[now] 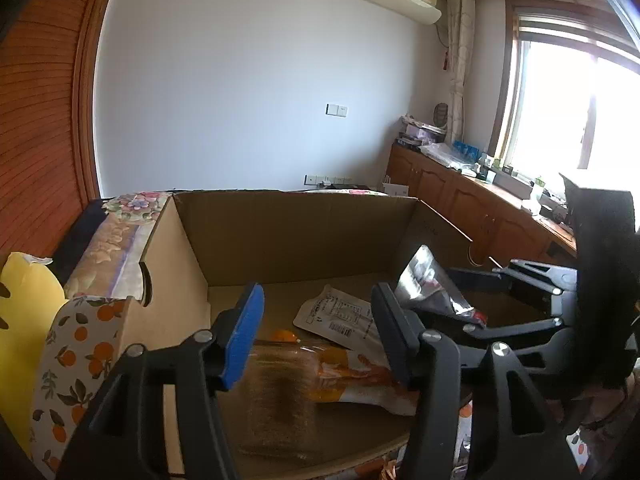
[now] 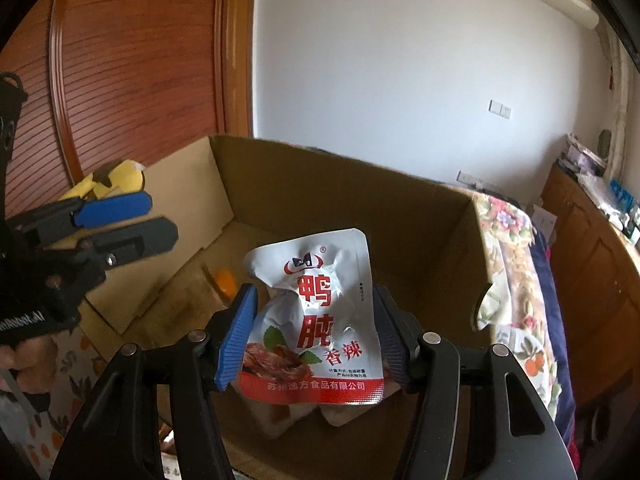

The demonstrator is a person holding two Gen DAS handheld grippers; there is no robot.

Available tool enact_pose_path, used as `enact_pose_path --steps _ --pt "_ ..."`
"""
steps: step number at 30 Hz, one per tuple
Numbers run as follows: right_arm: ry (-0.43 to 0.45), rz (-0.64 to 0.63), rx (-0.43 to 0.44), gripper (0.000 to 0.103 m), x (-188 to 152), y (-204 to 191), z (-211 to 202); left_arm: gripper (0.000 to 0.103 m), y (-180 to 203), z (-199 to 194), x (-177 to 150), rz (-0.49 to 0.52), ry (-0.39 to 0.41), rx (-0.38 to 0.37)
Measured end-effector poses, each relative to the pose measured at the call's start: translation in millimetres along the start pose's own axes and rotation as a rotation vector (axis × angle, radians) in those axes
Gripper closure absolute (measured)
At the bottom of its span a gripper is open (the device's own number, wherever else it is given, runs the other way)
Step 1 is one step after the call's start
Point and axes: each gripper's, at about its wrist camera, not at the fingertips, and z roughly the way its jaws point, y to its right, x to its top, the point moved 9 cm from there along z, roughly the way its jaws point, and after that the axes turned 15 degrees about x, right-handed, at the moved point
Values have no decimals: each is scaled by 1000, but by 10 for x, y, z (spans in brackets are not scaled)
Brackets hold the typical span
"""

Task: Organize snacks
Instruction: 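Open both tools to drop the grain bar and duck pouch into the box, then move both tools back to the remaining snack pile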

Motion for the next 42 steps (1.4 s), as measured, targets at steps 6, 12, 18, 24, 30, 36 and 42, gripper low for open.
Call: enact_pose_path --steps 6,12,18,24,30,36,42 --pt "1 23 -4 38 -28 30 -47 45 14 -35 4 5 4 5" --pt "27 25 -8 38 -43 0 -245 45 2 -181 34 8 18 8" --pt "69 36 -6 38 -62 -136 -587 45 -47 -417 5 38 38 29" --pt "89 41 -8 38 -168 -293 -903 44 -72 -699 -127 53 34 37" --pt "79 86 -9 38 -454 -357 -1014 44 -49 -868 -398 88 3 38" --pt "53 146 -7 38 -820 -391 -1002 44 22 -904 -772 123 -50 25" --pt "23 200 -5 38 -1154 -390 -973 44 196 -922 -1113 196 -97 6"
